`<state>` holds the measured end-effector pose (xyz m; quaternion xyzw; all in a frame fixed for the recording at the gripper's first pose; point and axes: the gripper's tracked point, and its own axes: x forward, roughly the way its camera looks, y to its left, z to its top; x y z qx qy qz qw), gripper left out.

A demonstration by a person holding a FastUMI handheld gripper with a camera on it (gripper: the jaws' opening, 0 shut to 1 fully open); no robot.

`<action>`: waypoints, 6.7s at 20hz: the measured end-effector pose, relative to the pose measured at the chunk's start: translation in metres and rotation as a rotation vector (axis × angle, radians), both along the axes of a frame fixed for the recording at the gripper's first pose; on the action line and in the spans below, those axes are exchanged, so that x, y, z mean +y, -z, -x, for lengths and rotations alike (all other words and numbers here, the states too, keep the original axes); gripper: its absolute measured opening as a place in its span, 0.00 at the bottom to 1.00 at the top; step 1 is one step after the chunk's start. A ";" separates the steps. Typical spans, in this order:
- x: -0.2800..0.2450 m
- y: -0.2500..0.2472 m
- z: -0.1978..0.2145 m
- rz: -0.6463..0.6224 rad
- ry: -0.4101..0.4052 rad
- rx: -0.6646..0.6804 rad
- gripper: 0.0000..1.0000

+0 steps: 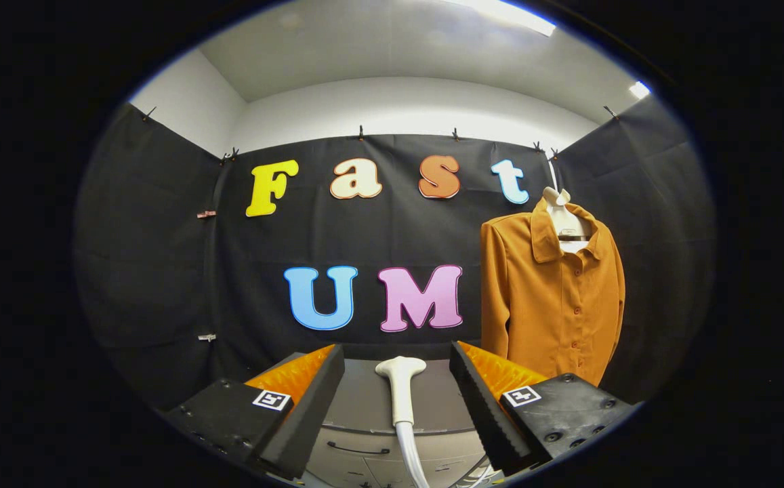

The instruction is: Iron the clothes twice with a garment steamer, once on the left side and once on the right side.

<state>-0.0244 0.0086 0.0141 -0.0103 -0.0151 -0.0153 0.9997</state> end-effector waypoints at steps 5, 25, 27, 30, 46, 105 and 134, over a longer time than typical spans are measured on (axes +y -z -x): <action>0.007 0.006 0.002 0.005 0.010 0.015 0.98; 0.018 0.078 -0.065 0.001 0.084 0.205 0.98; 0.011 0.096 -0.088 0.006 0.083 0.257 0.98; 0.001 0.124 -0.122 0.003 0.075 0.332 0.98; -0.022 0.235 -0.191 0.084 0.110 0.633 0.92; -0.208 -0.002 -0.026 -0.049 0.167 0.028 0.35; -0.319 0.192 -0.130 -0.226 0.016 0.458 0.36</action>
